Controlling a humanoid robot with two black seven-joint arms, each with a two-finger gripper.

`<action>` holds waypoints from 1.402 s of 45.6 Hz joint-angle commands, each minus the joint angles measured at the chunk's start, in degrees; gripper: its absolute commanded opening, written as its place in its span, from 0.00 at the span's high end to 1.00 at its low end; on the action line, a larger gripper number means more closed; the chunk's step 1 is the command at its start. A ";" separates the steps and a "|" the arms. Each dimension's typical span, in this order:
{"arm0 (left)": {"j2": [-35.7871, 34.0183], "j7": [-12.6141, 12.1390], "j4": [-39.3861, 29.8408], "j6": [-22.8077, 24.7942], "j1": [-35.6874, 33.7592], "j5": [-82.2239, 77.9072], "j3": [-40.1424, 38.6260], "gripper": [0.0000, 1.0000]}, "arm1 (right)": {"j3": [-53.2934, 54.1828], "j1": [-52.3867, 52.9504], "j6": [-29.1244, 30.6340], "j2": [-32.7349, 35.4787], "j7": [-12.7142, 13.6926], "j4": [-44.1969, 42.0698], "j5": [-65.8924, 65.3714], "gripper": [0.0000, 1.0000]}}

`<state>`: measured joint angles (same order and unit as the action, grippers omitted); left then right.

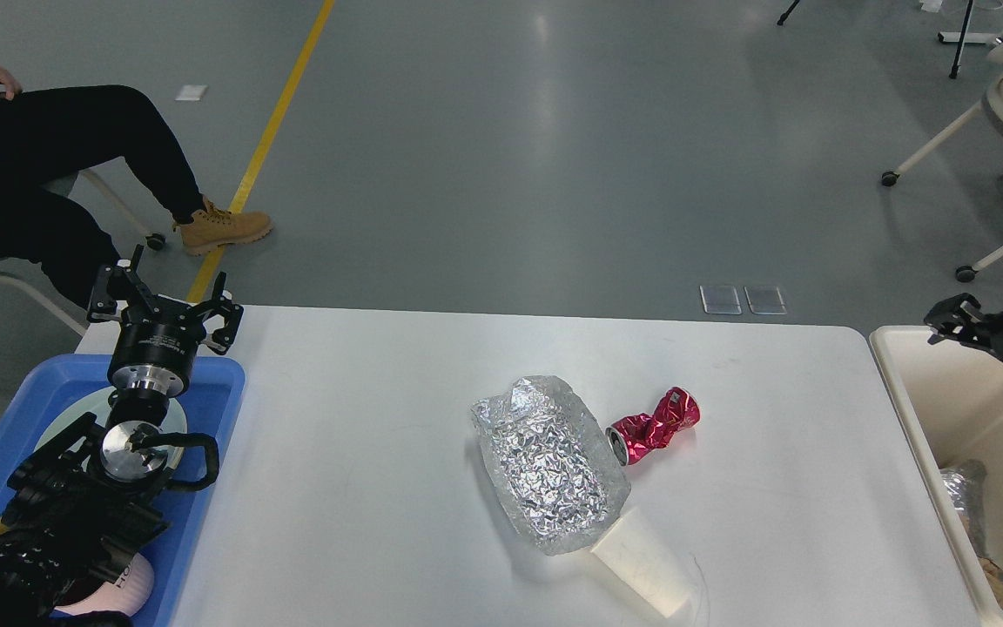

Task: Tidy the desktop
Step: 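Lift the paper scrap with the right gripper and drop it in the bin, then move the right gripper over the red crushed can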

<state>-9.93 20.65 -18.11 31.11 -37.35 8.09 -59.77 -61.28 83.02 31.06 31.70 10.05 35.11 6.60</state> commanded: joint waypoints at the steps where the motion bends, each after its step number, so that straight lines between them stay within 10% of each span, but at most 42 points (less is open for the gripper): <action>1: 0.00 0.00 0.00 0.00 0.00 -0.01 0.01 0.03 | -5.42 9.52 5.41 -4.53 -0.30 5.39 0.08 0.00; 29: 0.00 0.00 0.00 0.00 0.00 -0.01 0.01 0.03 | -5.78 48.36 23.94 -17.63 -0.30 25.88 0.08 0.00; 41: 0.00 0.09 0.00 0.00 0.00 -0.01 0.01 0.03 | -4.99 47.33 23.94 -17.90 -0.30 25.62 0.17 0.00; 64: 0.00 0.00 0.00 0.00 0.00 -0.01 0.01 0.03 | 1.25 8.22 -3.44 -17.46 -0.03 20.17 5.97 0.00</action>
<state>-9.93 20.70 -18.11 31.11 -37.36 8.09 -59.76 -62.60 98.62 34.88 14.28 9.99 57.40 12.06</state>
